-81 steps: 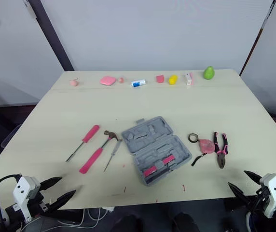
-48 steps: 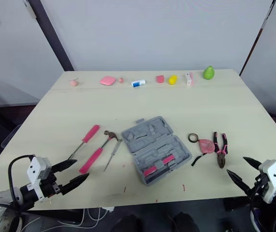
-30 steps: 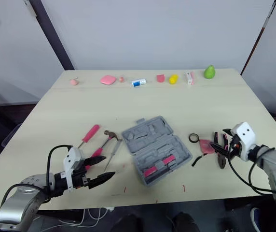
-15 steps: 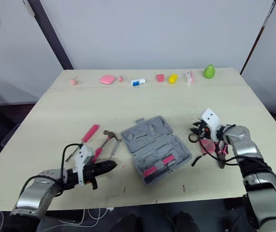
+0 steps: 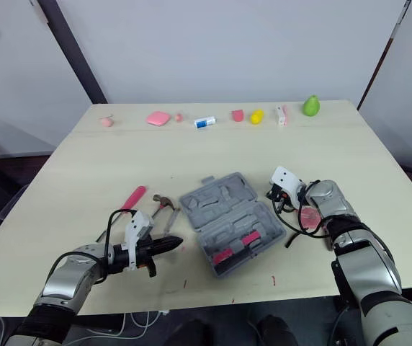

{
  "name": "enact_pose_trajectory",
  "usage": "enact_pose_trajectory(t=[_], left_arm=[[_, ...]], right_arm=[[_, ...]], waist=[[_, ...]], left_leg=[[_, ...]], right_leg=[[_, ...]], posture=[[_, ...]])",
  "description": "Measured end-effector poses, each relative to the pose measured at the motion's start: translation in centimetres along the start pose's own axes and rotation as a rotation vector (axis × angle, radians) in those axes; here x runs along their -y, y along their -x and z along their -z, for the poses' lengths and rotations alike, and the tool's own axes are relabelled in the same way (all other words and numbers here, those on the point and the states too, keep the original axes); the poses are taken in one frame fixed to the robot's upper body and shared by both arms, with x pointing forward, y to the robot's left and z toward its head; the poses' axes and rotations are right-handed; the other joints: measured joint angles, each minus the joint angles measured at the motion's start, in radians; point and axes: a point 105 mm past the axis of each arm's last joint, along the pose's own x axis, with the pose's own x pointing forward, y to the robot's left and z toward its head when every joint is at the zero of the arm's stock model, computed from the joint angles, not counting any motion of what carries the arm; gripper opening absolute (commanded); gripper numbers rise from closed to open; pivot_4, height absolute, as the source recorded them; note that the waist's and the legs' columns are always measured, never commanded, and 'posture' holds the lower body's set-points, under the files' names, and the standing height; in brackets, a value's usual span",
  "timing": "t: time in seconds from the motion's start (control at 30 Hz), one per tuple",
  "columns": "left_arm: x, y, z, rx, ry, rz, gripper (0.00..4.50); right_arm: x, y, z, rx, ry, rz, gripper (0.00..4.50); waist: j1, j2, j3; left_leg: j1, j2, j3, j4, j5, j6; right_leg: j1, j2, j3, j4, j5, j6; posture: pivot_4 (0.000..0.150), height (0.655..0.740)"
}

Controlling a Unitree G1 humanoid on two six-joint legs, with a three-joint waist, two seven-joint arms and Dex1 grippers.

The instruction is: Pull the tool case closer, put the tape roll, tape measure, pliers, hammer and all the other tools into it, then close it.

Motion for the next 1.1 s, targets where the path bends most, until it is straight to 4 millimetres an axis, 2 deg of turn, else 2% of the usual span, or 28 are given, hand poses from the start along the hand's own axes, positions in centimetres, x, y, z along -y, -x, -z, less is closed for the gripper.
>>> enact_pose_trajectory(t=[0.2,0.43,0.87,1.1], left_arm=[[0.3,-0.3,0.2,-0.024,0.006,0.023,0.00],[0.4,-0.3,0.2,-0.032,0.015,0.027,0.00],[0.1,-0.3,-0.1,-0.045,0.016,0.018,0.00],[0.4,-1.1,-0.4,-0.046,0.017,0.032,0.00]], right_arm=[[-0.8,-0.6,0.5,-0.013,-0.008,-0.037,0.08],[-1.5,-1.1,-0.1,0.011,0.012,-0.068,0.08],[-2.0,-1.2,-0.3,0.018,0.019,-0.109,0.08],[-2.5,-1.2,-0.2,0.019,0.013,-0.148,0.08]], waist=[[-0.005,0.000,0.000],[-0.006,0.000,0.000],[-0.006,0.000,0.000],[-0.006,0.000,0.000]], left_leg=[[0.000,0.000,-0.004,0.000,0.000,0.000],[0.000,0.000,-0.005,0.000,0.000,0.000],[0.000,0.000,-0.006,0.000,0.000,0.000],[0.000,0.000,-0.006,0.000,0.000,0.000]], right_leg=[[0.000,0.000,-0.001,0.000,0.000,0.000],[0.000,0.000,-0.001,0.001,0.000,0.000],[0.000,0.000,-0.001,0.001,0.000,0.000],[0.000,0.000,-0.002,0.001,0.000,0.000]], posture=[[0.150,0.7400],[0.150,0.7400],[0.150,0.7400],[0.150,0.7400]])
